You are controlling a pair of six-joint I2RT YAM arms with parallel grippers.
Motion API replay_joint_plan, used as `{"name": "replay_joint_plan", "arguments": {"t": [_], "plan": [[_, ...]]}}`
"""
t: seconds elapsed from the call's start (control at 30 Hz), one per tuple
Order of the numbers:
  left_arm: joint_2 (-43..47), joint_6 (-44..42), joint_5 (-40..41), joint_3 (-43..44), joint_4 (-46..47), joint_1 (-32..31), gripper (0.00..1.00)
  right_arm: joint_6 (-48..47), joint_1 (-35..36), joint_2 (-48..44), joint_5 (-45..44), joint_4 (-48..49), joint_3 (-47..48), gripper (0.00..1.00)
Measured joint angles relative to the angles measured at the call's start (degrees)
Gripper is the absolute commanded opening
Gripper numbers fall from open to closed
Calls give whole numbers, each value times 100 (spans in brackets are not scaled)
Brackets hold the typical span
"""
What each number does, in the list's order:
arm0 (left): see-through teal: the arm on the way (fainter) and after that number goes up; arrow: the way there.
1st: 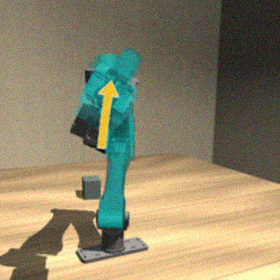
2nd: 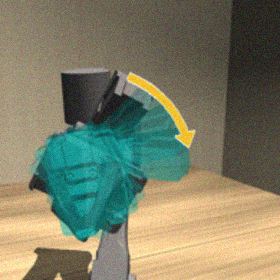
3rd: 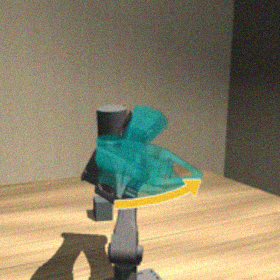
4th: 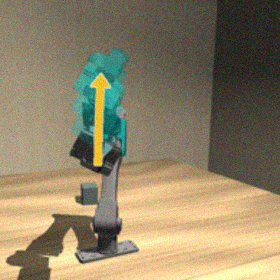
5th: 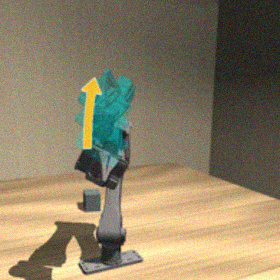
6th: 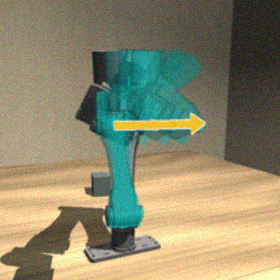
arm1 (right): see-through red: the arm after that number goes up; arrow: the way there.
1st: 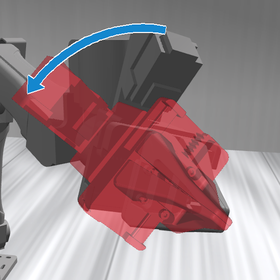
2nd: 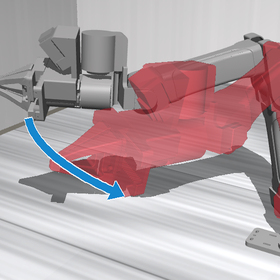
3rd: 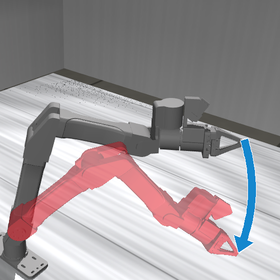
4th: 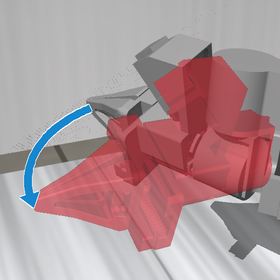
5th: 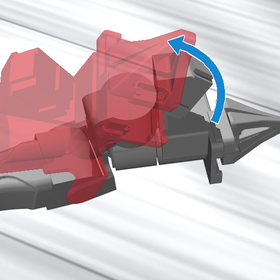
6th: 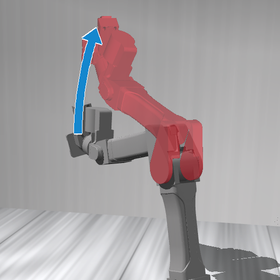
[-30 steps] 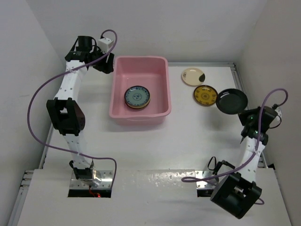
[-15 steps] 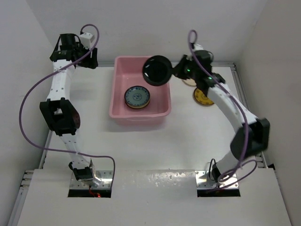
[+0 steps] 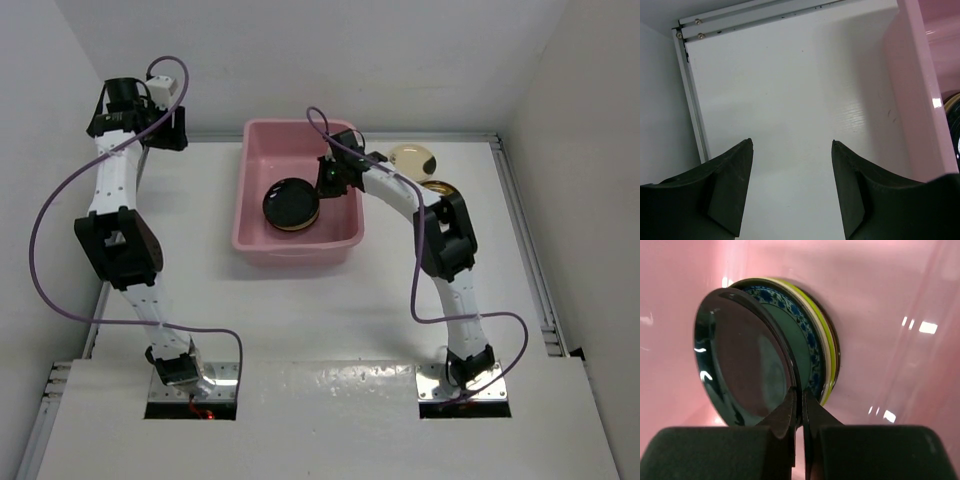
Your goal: Place the plates into the plastic bin on the countertop
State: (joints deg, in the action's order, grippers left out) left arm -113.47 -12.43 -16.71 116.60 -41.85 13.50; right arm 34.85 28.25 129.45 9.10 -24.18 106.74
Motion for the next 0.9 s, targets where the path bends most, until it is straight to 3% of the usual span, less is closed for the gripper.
{"name": "replay_joint_plan", "arguments": {"t": [0.03, 0.13, 0.17, 0.3, 0.57, 0.7, 0.8, 0.9], "plan": [[0, -15, -4, -9, 2, 22, 67, 35, -17, 11, 9, -20, 2, 0], [0, -37, -22, -20, 0, 87, 67, 96, -61, 11, 13, -24, 79, 33], [0, -42, -35, -20, 0, 107, 67, 83, -76, 11, 15, -20, 94, 49], [0, -42, -70, -20, 2, 160, 67, -129, -57, 11, -15, -39, 98, 69], [0, -42, -208, -20, 2, 160, 67, -667, 120, -85, -164, -275, 595, 74], [0, -61, -238, -20, 0, 160, 67, -761, 4, -800, -166, -114, 525, 84], [2, -109, -229, -22, -2, 160, 67, -444, -501, -1825, -164, 157, -114, 88], [42, -155, -166, -92, 9, 157, 67, 186, -1639, -2782, -247, 337, -927, 88]]}}
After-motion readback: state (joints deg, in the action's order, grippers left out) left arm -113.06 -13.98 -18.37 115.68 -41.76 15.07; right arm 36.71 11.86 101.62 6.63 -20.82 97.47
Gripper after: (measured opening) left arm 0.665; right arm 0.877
